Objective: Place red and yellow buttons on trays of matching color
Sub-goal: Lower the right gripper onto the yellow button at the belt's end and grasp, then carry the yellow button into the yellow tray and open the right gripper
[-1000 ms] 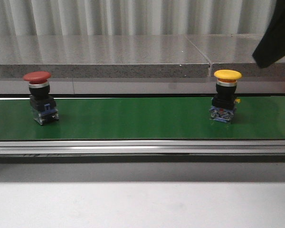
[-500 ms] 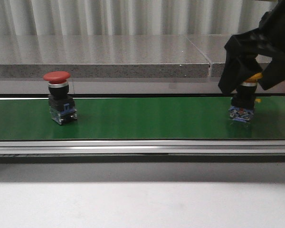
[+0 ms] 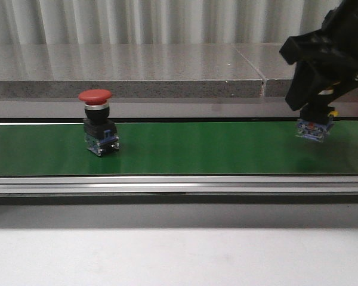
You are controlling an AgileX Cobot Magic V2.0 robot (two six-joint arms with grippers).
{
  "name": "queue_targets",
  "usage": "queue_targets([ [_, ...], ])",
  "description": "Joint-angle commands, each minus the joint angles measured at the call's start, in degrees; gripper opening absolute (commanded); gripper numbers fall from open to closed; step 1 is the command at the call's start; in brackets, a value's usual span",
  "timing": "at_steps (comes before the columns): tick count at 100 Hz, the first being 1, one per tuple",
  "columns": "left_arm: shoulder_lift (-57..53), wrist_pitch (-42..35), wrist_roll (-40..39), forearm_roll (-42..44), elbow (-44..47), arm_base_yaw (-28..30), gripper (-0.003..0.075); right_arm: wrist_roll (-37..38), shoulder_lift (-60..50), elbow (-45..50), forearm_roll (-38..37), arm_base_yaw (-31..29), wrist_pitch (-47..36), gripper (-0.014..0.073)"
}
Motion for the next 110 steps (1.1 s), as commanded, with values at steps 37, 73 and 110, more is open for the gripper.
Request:
queue_targets([
  [37,0.07,-4.63,-0.15,-0.92,-1.59,-0.43,-0.002,3.68,-14.78,-3.46,-0.09,-24.9,9.13,0.0173],
  [73,0.07,-4.63,-0.15,-0.92,-1.59,-0.43,-0.002,9.87,-14.17,-3.46,-0.09,-46.94,5.8,0.0173],
  [110,0.07,-4.63,-0.15,-0.92,-1.59,-0.43,-0.002,9.87,-7.65,-3.46,-1.1,-51.7,2.34,0.0173],
])
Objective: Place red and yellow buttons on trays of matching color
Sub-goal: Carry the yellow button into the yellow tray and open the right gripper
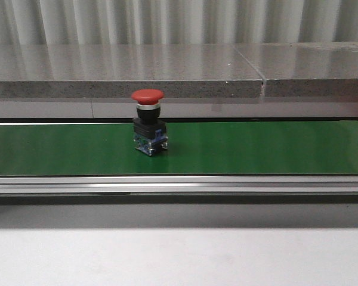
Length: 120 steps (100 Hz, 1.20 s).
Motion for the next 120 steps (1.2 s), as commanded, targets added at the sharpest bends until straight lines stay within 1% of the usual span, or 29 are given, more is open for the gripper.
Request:
queue_targets([
  [1,0.07,-4.63,-0.15,-0.92,-1.59,-0.43,-0.002,0.05,0.67,-2.05,-0.11,-1.47,-4.05,0.0173],
  [32,0.07,-4.63,-0.15,-0.92,-1.59,-0.43,-0.002,0.05,7.63,-2.05,-0.16,-5.99,-6.56,0.0173],
  [65,0.07,-4.63,-0.15,-0.92,-1.59,-0.43,-0.002,0.09,16.31,-2.05,-0.16,-6.2,-9.27,0.0173],
  [96,0.07,-4.63,-0.15,-0.92,-1.59,-0.43,-0.002,0.09,19.93,-2.05,-0.11,-6.2,-11.71,0.018],
  [108,0.07,-4.63,-0.15,-0.92,-1.59,-0.43,-0.002,0.09,21.19,-2.05,0.6,-6.2,-11.73,0.0225],
  [120,0.07,-4.63,-0.15,-0.92,-1.59,-0.43,-0.002,0.09,22.16,-2.05,0.83,-6.2,-11.73,0.0301],
])
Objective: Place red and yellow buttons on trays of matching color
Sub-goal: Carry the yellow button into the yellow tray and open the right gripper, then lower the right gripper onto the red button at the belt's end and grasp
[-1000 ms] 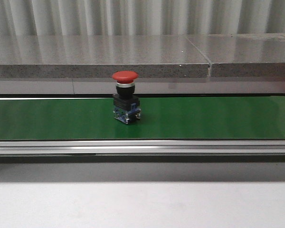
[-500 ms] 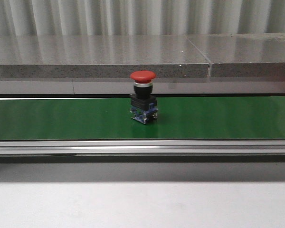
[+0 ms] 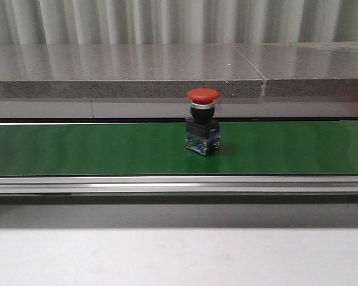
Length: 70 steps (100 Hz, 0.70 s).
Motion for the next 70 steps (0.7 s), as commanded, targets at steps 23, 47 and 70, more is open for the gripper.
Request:
queue_targets([
  [23,0.07,-4.63,-0.15,-0.92,-1.59,-0.43,-0.002,-0.13,-2.04,-1.76,1.14,-0.38,-2.26,0.0475],
  [47,0.07,-4.63,-0.15,-0.92,-1.59,-0.43,-0.002,-0.13,-5.57,-1.85,2.17,-0.31,-1.23,0.053],
  [70,0.07,-4.63,-0.15,-0.92,-1.59,-0.43,-0.002,-0.13,-14.45,-2.78,3.15,0.72,1.64,0.053],
])
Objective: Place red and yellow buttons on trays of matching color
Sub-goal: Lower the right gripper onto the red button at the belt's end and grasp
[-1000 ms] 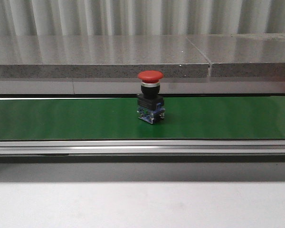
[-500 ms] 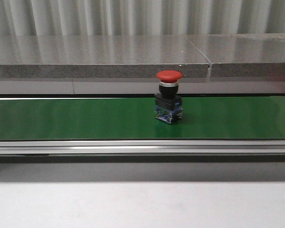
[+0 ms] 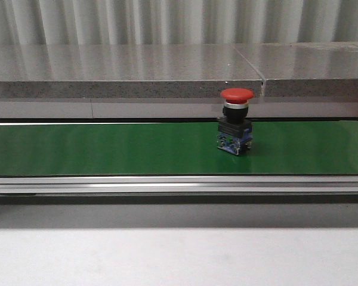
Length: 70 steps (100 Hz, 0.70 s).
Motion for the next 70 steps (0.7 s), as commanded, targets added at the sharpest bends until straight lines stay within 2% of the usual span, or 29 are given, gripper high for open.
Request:
queue_targets([
  [1,0.07,-4.63,-0.15,-0.92,-1.59,-0.43,-0.002,-0.21,-6.43,-2.14,1.09,0.78,0.16,0.053],
  [21,0.07,-4.63,-0.15,-0.92,-1.59,-0.43,-0.002,-3.35,-13.34,-2.14,1.09,7.23,4.66,0.053],
  [54,0.07,-4.63,-0.15,-0.92,-1.59,-0.43,-0.002,-11.96,-18.29,-2.14,1.09,27.88,17.17,0.053],
  [70,0.07,-4.63,-0.15,-0.92,-1.59,-0.43,-0.002,-15.17,-18.29,-2.14,1.09,35.57,23.03,0.053],
])
